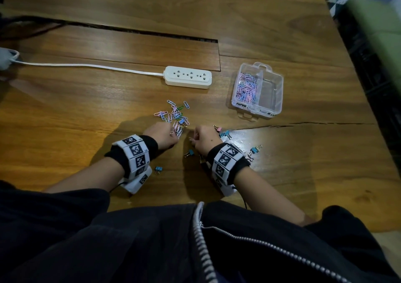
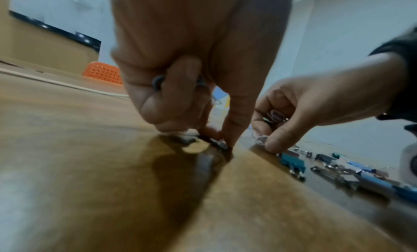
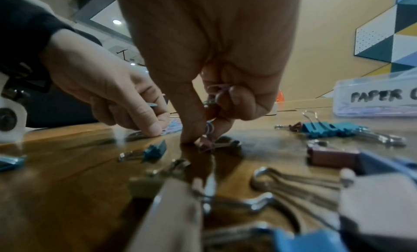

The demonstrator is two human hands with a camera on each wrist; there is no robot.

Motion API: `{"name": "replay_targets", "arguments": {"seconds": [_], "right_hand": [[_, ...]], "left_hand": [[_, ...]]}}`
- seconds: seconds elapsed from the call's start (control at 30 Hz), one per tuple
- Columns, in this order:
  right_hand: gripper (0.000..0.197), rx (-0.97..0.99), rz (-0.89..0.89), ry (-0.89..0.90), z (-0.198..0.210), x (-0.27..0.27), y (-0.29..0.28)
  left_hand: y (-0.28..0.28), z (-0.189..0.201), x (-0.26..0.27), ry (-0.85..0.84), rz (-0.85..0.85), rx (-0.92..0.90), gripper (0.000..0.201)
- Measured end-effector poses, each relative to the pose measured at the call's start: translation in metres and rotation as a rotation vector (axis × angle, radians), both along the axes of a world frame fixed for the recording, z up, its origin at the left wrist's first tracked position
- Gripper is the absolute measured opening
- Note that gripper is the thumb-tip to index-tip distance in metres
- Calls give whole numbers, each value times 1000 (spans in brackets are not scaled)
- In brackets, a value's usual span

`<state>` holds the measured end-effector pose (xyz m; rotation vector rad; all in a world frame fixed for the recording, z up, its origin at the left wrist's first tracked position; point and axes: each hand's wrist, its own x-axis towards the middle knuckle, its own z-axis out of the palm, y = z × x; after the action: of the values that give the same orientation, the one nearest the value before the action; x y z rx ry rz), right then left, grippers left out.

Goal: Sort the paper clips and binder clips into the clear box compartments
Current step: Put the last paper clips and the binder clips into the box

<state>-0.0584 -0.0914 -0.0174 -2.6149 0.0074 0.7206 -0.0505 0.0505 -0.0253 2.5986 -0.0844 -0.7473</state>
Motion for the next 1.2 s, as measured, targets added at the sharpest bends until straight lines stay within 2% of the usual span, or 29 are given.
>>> {"name": "replay_targets", "arguments": {"seconds": [0.07,0.1,0.17,0.2,0.3,0.4,0.47,0.63,0.73,0.83,0.87,0.93,1.0,1.07,1.13,1.2], "right_hand": [[17,100,-45,-18,0,-1,-4],[10,202,-108,-20,1,-2,-6],[14,494,-285,55,5,-2,-12],[13,648,-387,113,9,-3,-16],[21,1006,-667,251,22,-2,-33],[23,1168,-797,287,35,4,-56],[23,1187,-841,260,43,14,-73],[21,1132,-968,101,60,48,-112],[19,1100,-1035,-20,63,73,-128],[12,1046,-976,-40,66,92,-133],[18,1017,-935,-14,67,96,-133],[45,992,-869,37,63,101,-136],[56,997,-804,31,61,100,-135],[50,1000,-774,-10,58,94,-135],[30,1013,-789,-84,59,82,-131],[13,934,-760,-121,59,67,-122]], "left_hand": [[3,1,1,34,-20,-41,10],[5,3,1,35,-26,-45,10],[8,4,3,41,10,-100,16],[9,6,4,69,71,-194,21],[8,16,8,264,352,-644,28],[-4,29,17,444,531,-1017,24],[-22,42,30,507,543,-1095,22],[-91,70,68,603,551,-1097,20],[-137,85,84,559,595,-1081,21],[-173,94,93,519,670,-1117,12],[-181,93,97,531,680,-1134,22],[-189,90,103,542,685,-1147,54],[-189,90,104,509,654,-1172,66],[-183,89,104,436,595,-1143,63],[-167,87,102,371,526,-1065,48],[-139,83,98,293,436,-878,35]]}}
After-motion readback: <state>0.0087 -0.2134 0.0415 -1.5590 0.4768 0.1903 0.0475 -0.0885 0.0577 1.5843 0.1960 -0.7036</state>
